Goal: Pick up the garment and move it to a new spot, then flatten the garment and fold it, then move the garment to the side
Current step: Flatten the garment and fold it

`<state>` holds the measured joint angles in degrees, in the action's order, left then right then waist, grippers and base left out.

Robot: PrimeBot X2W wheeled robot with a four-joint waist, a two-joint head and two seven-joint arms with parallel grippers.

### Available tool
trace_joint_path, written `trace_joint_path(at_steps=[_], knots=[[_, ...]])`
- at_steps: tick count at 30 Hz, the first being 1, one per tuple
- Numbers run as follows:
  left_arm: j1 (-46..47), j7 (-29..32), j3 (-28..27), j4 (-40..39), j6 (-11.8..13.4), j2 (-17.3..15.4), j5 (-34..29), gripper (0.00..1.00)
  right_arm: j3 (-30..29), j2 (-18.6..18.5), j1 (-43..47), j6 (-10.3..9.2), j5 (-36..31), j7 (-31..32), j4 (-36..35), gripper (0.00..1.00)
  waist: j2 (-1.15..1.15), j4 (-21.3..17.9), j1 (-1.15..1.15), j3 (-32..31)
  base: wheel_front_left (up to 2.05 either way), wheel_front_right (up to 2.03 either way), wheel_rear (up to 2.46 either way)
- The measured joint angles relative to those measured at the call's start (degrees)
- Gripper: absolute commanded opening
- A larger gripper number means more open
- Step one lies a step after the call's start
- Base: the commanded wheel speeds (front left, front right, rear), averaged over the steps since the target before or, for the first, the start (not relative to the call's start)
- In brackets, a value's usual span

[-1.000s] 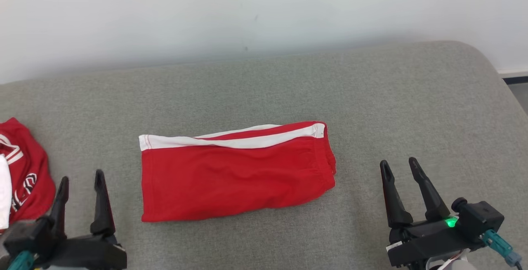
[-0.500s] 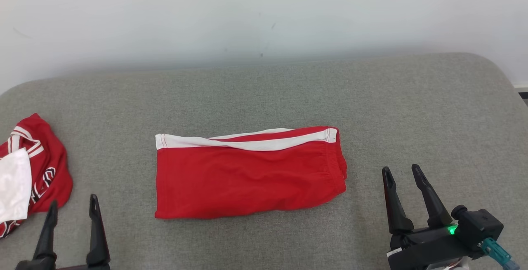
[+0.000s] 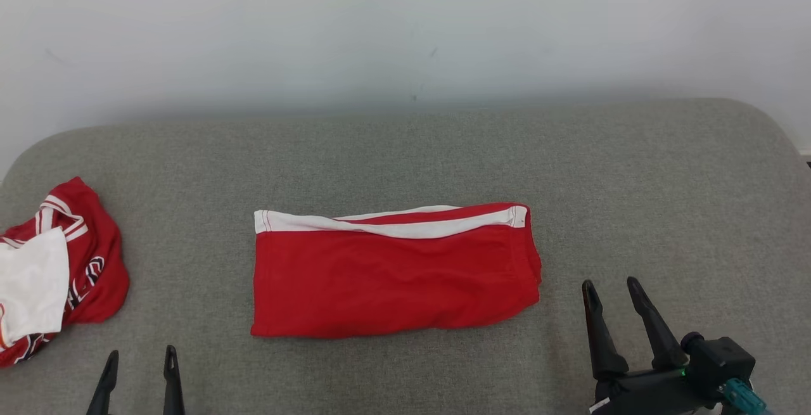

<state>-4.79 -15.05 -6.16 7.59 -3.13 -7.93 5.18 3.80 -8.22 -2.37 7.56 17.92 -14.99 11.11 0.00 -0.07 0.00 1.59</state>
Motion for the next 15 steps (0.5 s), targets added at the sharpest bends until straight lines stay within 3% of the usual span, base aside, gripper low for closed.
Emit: trace_joint_path(at_steps=[8, 15], knots=[[0.03, 0.0, 0.35, 1.12, -0.91, 1.35, -0.79, 1.0, -0.11, -0.02, -1.56, -0.01, -0.85, 0.0, 6.34, 1.0, 0.0, 1.37, 0.0, -1.2, 0.0, 0.0, 0.0], [0.48, 0.0, 0.59, 1.44, -1.45, 2.13, -1.46, 1.0, 1.53, -0.1, -12.31, -0.01, -2.71, 3.93, 16.95, 1.0, 0.0, 2.96, 0.0, -1.34, 0.0, 0.0, 0.0]])
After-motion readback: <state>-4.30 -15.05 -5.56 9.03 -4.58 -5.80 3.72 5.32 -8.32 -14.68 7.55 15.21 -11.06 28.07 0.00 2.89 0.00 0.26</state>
